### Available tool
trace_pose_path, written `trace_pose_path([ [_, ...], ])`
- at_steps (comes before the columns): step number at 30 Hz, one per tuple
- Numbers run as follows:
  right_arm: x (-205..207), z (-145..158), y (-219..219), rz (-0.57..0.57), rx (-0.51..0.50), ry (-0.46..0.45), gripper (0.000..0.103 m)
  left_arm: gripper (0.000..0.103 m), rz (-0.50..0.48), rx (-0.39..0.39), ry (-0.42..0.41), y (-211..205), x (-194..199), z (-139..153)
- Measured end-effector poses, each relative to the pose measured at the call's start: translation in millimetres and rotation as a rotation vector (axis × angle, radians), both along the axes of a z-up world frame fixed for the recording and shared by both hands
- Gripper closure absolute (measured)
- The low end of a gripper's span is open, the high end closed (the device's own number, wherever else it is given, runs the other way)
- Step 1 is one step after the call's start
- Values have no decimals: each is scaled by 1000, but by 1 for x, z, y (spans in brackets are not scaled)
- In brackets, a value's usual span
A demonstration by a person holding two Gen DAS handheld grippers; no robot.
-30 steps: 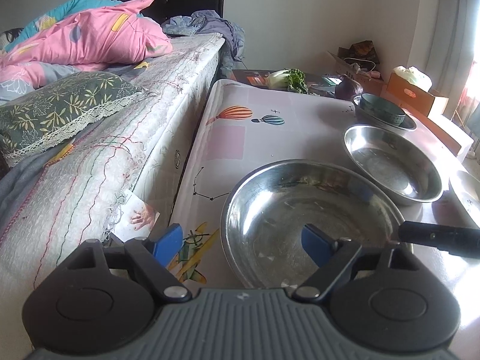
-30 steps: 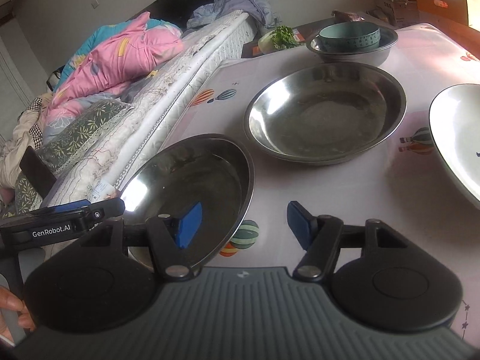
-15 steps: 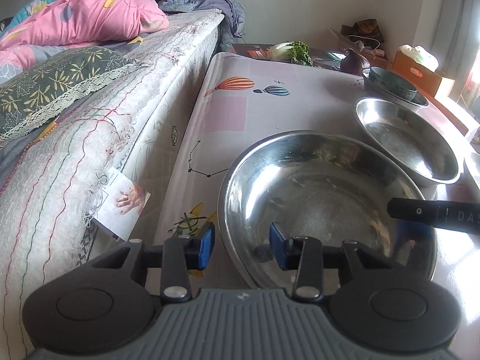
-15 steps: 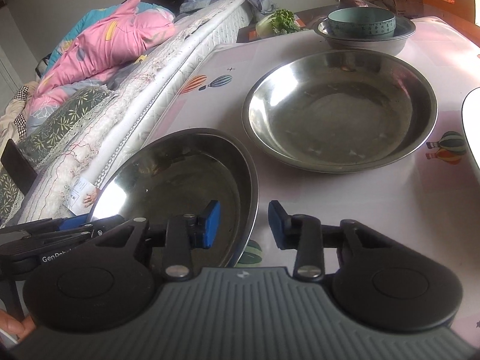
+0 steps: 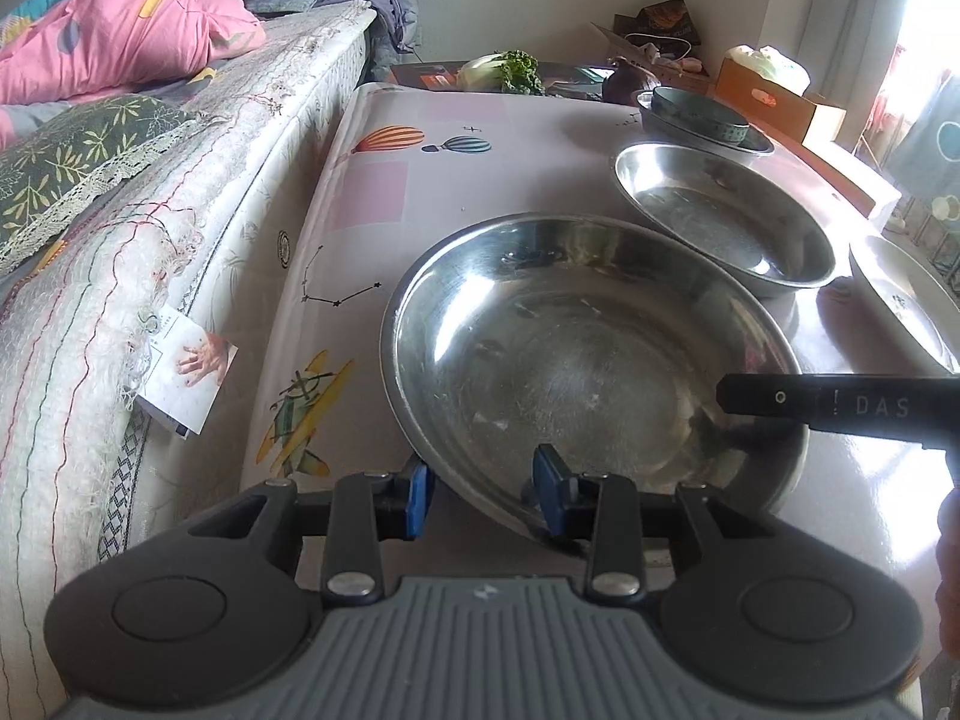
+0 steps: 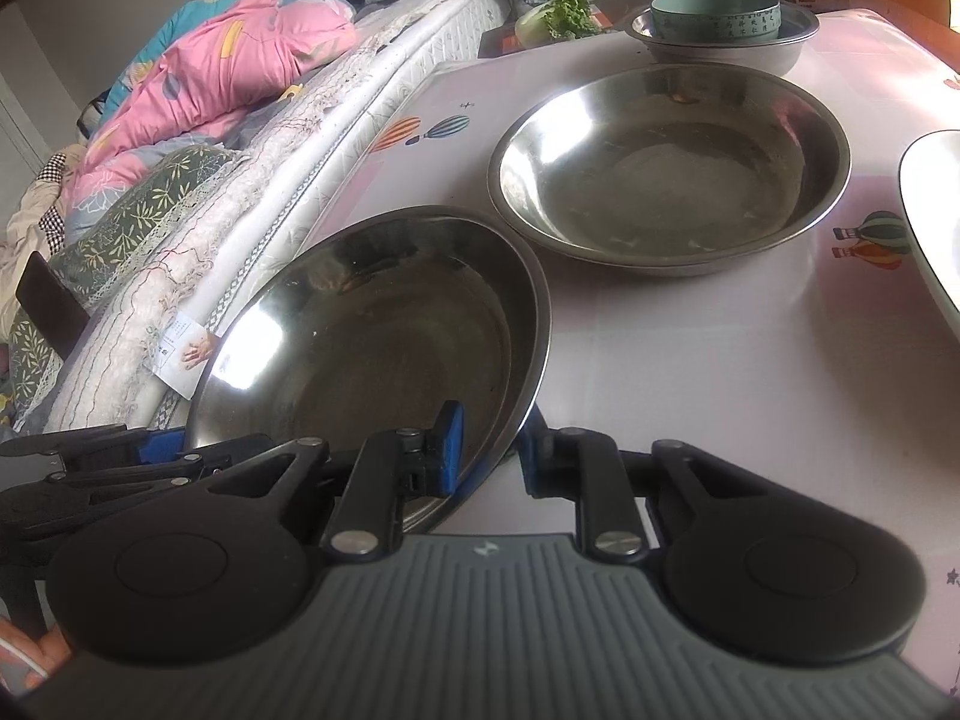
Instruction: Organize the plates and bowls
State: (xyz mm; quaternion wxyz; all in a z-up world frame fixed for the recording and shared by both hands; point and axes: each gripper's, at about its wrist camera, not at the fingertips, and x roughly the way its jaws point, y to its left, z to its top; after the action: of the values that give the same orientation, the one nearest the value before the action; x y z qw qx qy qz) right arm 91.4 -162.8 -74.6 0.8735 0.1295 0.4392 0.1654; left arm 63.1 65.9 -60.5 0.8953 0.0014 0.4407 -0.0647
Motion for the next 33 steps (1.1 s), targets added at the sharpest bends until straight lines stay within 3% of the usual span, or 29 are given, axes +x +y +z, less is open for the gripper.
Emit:
trace_pose_path([
  [21,-49,3,-23,35,36,27,85,66,-74,-55,49,1,-43,7],
  [22,-51,3,-25,37,46,29,84,65,-73,-55,45,2,-44,7],
  [25,-52,3,-27,29,58,27,83,49,-61,-48,22,3,-46,11],
  [27,-52,3,-27,19,51,24,77,46,-51,-38,2,3,-45,13],
  [31,-54,8,-29,-7,17,-13,52,40,-33,-31,-8,3,-40,14],
  [33,-55,13,-30,-19,-6,-42,45,37,-24,-29,-13,4,-39,14],
])
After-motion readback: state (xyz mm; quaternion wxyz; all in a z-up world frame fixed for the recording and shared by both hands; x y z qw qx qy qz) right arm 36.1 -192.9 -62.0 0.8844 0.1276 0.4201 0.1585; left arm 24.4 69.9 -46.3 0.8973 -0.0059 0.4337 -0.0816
